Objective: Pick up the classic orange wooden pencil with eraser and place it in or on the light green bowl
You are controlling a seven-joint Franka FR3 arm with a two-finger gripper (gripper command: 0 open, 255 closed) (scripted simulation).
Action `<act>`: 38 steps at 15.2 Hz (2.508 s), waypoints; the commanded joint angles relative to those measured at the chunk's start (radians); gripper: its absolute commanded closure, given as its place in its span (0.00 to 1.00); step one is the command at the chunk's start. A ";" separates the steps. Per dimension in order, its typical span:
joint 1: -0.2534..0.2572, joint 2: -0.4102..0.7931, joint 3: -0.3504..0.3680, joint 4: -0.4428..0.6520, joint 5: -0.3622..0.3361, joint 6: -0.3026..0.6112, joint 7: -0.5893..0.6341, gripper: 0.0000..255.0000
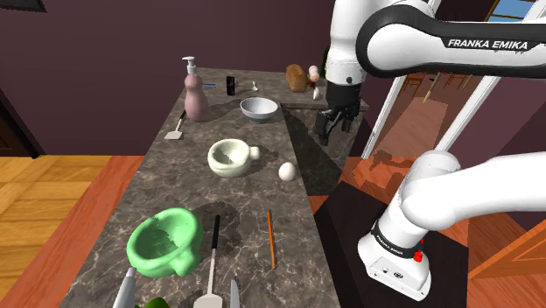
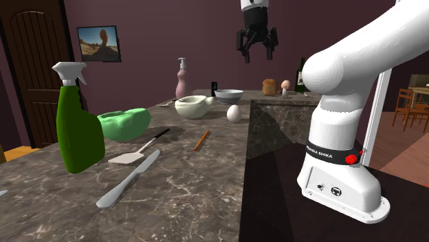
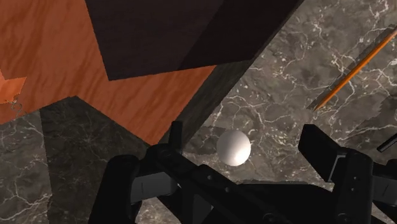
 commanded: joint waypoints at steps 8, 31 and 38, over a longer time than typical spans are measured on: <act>0.023 0.073 0.270 -0.086 0.200 0.136 0.382 0.00; -0.195 0.721 0.838 0.008 0.191 0.638 1.123 0.00; -0.195 0.721 0.838 0.008 0.191 0.638 1.123 0.00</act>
